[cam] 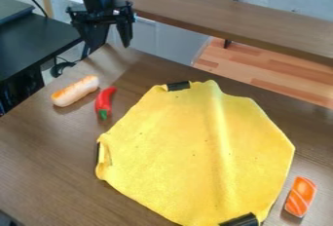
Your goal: Fold the cloth from the top to bottom
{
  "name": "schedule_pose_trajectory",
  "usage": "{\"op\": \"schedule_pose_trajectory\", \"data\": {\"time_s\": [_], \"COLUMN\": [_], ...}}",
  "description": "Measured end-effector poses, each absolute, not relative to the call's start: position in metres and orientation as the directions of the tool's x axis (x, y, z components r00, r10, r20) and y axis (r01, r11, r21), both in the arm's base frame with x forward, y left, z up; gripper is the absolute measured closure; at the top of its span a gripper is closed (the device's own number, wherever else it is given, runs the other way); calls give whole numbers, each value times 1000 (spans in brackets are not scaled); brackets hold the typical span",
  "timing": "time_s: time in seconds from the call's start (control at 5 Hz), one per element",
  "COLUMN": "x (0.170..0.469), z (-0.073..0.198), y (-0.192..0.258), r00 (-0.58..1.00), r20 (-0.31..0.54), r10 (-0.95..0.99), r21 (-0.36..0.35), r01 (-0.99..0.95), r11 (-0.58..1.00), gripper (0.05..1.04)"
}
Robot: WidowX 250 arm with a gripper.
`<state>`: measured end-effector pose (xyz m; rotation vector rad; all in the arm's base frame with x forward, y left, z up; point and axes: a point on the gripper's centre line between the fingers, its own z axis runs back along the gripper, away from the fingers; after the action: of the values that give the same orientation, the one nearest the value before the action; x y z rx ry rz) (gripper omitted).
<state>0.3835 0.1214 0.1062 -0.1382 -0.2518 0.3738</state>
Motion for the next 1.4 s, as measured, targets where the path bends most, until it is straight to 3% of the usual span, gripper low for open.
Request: {"op": "schedule_pose_trajectory", "data": {"time_s": [0.2,0.4,0.6,1.0,1.2,1.4], "x": [381,396,411,437,442,445], "z": [89,79,79,50,48,45], "y": [120,132,129,96,97,101], "r00": [917,988,989,783,710,685], "r20": [164,89,76,235,317,324], "r10": [364,123,-130,-576,-629,-652], "r21": [-175,-104,-120,40,120,167], "r01": [-336,-113,138,585,628,637], "r11": [925,988,983,810,769,752], "gripper": [83,83,83,83,83,83]}}
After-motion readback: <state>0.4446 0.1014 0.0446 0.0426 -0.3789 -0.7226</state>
